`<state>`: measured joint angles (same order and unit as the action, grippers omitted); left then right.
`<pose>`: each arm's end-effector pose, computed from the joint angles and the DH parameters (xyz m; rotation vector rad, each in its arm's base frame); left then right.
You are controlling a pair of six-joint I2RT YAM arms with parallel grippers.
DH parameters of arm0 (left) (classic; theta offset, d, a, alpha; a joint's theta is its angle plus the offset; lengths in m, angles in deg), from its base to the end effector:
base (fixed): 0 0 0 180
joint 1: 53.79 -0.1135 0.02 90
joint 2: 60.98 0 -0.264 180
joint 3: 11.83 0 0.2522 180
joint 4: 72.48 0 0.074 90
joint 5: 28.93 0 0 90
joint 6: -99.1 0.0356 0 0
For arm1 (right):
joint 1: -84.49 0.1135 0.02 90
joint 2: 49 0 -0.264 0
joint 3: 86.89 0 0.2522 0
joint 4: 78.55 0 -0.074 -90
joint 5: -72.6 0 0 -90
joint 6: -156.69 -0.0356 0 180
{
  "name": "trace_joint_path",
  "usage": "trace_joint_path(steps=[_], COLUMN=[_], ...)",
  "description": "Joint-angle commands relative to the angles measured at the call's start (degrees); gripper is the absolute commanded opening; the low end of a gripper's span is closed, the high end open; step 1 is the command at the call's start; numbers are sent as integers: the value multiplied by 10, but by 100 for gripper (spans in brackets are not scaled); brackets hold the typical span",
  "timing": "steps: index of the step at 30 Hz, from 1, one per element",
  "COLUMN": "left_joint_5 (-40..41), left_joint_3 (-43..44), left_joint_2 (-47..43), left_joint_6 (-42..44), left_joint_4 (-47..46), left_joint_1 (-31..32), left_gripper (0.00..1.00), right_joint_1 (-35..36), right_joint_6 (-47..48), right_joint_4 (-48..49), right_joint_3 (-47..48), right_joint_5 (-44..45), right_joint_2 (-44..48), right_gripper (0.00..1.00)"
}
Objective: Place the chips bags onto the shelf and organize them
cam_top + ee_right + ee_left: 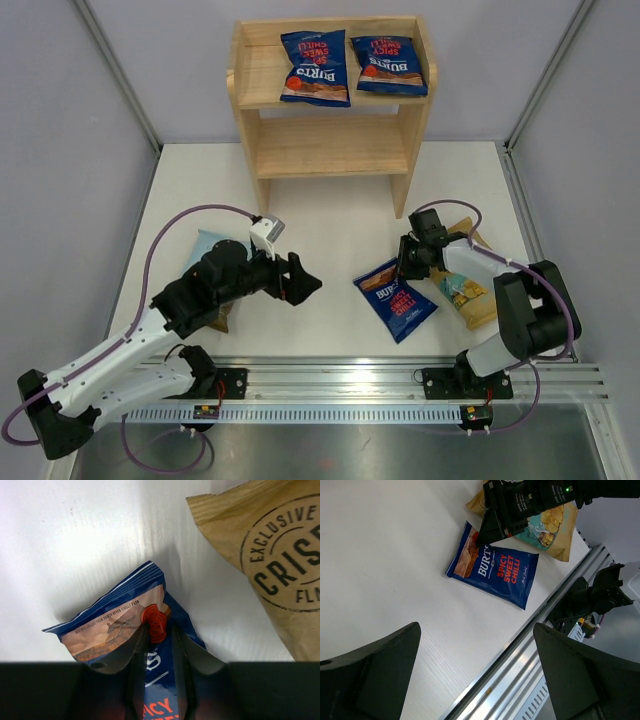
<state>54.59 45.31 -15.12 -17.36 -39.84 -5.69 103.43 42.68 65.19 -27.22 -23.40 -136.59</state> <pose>0.1208 -0.1406 0.3125 0.4665 2.0154 -0.9479 0.2631 0.0942 0.1607 0.0882 2.7360 0.3632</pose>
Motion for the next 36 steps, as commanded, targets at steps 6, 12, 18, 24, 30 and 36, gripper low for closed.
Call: trace_joint_path(steps=[6,12,18,24,30,36], left_joint_5=[3,37,62,79,4,-46], left_joint_3=[13,-18,-58,-115,-171,-202], left_joint_2=[-12,-3,2,33,59,94], left_joint_6=[13,-7,-31,-39,-68,-111], left_joint_4=[-8,-51,-114,-211,-382,-553], left_joint_1=[0,0,0,0,1,2], left_gripper=[99,99,99,99,99,99], right_joint_1=[-3,-3,-3,-3,-3,-2], right_joint_6=[-74,-124,-170,-183,-276,-419], right_joint_4=[82,120,156,150,206,296], right_joint_3=[-47,-50,-53,-29,-42,-71], right_joint_5=[-66,-81,-109,-129,-140,-140], right_joint_2=[61,110,161,205,281,343], right_gripper=[3,0,0,0,0,0])
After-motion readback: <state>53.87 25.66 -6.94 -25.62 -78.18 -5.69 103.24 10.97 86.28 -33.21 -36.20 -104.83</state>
